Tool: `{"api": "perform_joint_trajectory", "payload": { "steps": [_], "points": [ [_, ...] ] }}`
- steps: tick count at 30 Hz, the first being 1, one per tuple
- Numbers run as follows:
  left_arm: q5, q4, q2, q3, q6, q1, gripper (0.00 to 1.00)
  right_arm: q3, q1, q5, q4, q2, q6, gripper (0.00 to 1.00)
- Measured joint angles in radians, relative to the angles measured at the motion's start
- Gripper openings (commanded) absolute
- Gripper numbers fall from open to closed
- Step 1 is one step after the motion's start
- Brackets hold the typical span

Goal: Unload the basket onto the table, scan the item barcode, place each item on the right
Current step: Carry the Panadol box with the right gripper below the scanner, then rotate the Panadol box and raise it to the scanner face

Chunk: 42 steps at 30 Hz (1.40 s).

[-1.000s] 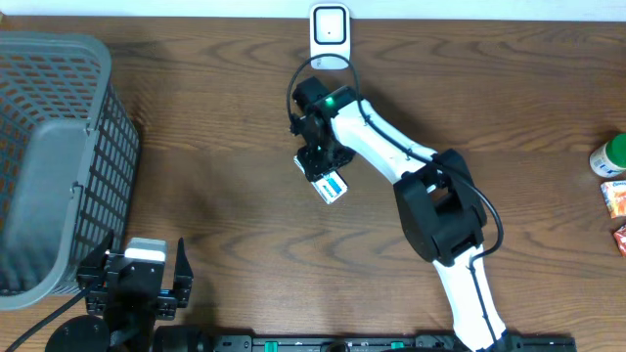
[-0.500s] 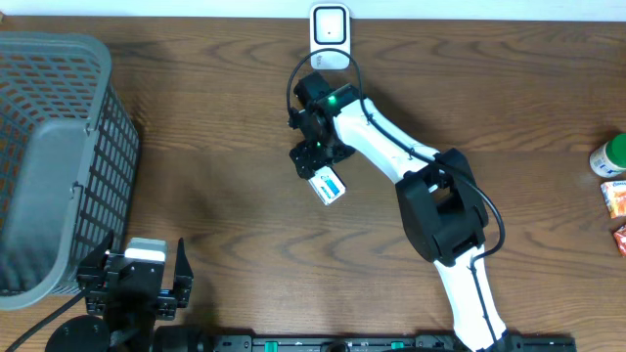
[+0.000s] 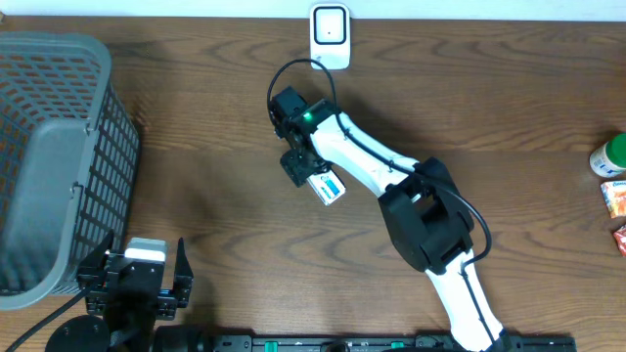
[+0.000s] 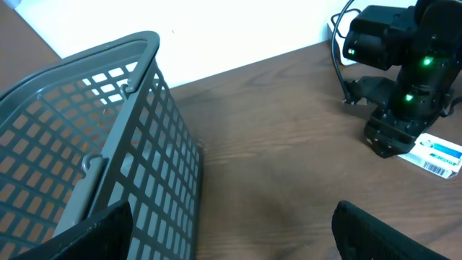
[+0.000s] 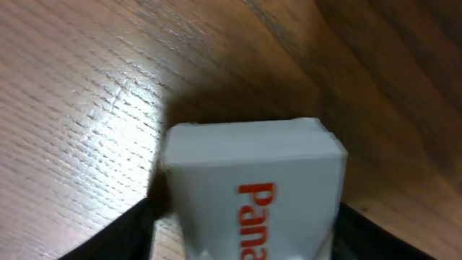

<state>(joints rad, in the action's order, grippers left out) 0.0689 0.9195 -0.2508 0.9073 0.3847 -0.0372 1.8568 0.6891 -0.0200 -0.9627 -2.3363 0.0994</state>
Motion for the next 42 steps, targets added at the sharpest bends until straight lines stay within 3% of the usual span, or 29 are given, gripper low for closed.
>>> {"api": "perform_joint_trajectory", "payload": {
  "steps": [6, 14, 22, 42],
  "points": [
    [0.000, 0.000, 0.000, 0.000, 0.000, 0.000, 0.86, 0.000, 0.002, -0.006, -0.005, 0.000, 0.027, 0.44],
    [0.000, 0.000, 0.000, 0.000, 0.000, 0.000, 0.86, 0.001, 0.000, -0.002, -0.054, 0.000, 0.035, 0.36],
    [0.000, 0.000, 0.000, 0.000, 0.000, 0.000, 0.86, 0.008, -0.024, 0.057, -0.095, 0.000, 0.034, 0.36],
    [0.000, 0.000, 0.000, 0.000, 0.000, 0.000, 0.86, 0.031, -0.274, 0.875, -0.233, -0.021, -0.146, 0.37]
  ]
}}
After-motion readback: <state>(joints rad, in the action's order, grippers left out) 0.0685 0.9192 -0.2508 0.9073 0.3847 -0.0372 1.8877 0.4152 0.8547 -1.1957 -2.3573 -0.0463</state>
